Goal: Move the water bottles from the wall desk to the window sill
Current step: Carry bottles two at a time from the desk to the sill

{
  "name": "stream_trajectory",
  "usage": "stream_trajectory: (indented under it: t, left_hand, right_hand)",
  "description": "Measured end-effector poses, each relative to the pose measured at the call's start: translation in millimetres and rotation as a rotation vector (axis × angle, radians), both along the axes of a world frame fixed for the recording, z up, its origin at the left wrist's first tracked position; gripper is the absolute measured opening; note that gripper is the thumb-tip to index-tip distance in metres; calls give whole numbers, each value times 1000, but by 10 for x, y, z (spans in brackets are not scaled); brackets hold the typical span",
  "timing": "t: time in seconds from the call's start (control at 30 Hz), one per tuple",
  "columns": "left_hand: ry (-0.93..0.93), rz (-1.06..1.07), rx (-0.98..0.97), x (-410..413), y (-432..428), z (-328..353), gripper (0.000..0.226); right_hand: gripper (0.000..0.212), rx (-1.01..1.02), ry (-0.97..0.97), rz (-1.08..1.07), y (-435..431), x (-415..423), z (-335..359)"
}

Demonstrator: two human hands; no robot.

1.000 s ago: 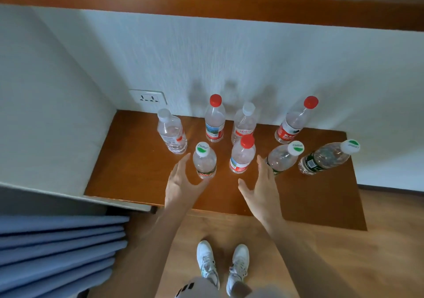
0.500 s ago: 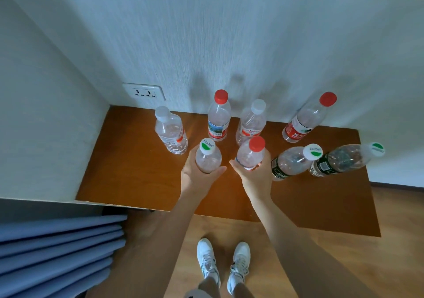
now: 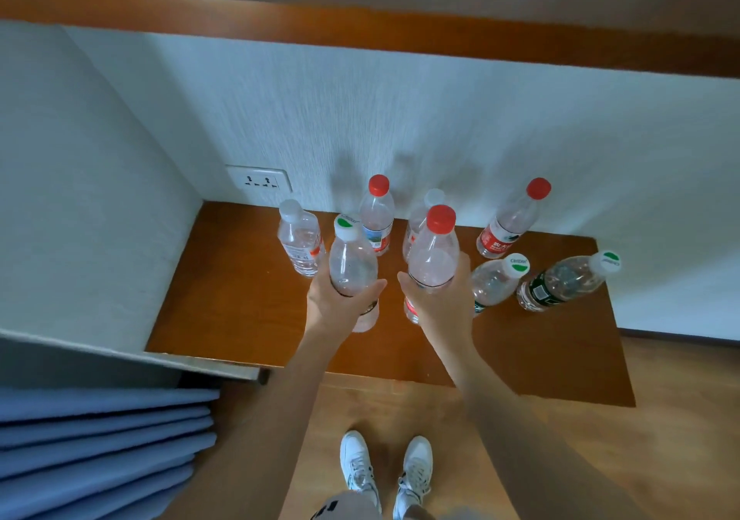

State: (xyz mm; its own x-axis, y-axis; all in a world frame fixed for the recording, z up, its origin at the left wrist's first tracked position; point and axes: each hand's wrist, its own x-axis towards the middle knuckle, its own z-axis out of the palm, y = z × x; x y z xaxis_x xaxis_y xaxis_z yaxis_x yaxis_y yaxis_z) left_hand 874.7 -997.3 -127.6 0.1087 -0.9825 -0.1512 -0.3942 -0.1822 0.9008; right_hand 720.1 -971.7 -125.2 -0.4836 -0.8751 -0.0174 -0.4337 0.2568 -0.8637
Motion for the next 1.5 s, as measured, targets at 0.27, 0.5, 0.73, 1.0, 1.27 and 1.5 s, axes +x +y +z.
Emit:
stream_trajectory:
  t: [0.27,0.5,0.73,1.0,1.27,1.5]
  left_hand:
    - [158,-29,-106,49,309,614,70]
    - [205,11,-170,203,536,876,67]
    - [211,74,-285,555,770,984,63]
    - [124,402,-328,938,1373,1122,51]
    - [109,908,-302,1107,2565,1079,42]
    - [79,1321,-289,1141,3898,1009,41]
  right_hand:
    - [89,-141,106,31,264,-33,631]
    - [71,-122,-4,128,383,48,794]
    - [69,-153,-282,338,410,391,835]
    - [74,-138,-378,662,445,884,900]
    - [51,-70,-404,1102,1019,1463,864]
    - [57,41,-434,1483,1962,2072,814]
